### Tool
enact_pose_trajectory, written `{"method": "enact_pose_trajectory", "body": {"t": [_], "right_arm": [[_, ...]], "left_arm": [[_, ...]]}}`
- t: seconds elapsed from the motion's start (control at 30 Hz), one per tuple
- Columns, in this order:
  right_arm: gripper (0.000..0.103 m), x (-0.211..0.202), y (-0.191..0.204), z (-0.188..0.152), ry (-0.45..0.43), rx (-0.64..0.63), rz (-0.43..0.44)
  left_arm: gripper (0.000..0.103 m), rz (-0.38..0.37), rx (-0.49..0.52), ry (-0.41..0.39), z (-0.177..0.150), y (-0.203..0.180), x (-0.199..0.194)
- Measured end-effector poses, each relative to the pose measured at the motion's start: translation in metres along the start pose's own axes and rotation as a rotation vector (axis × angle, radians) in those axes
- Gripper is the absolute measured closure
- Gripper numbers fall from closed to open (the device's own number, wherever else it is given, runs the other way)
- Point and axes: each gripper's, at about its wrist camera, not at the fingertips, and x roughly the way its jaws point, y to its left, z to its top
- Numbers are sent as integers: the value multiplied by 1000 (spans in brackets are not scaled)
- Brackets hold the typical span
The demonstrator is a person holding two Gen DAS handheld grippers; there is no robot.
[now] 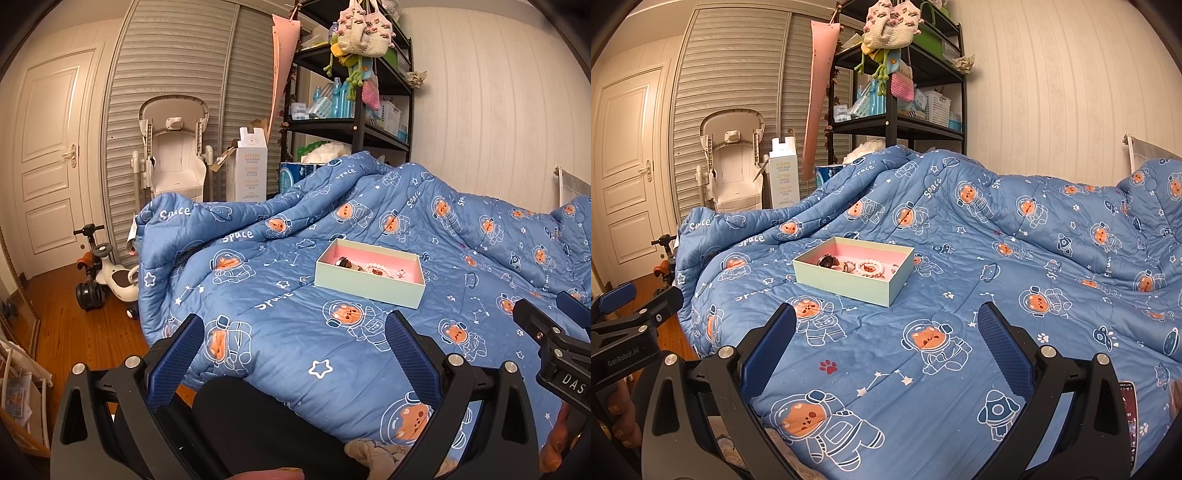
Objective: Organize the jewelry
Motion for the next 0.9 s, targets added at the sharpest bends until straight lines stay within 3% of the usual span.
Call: {"method": "enact_pose_trajectory", "body": {"t": [0.9], "right_arm": [[6,0,0,0,2,-1,0]], "left_arm": [[6,10,-17,-10,0,2,-1]]}}
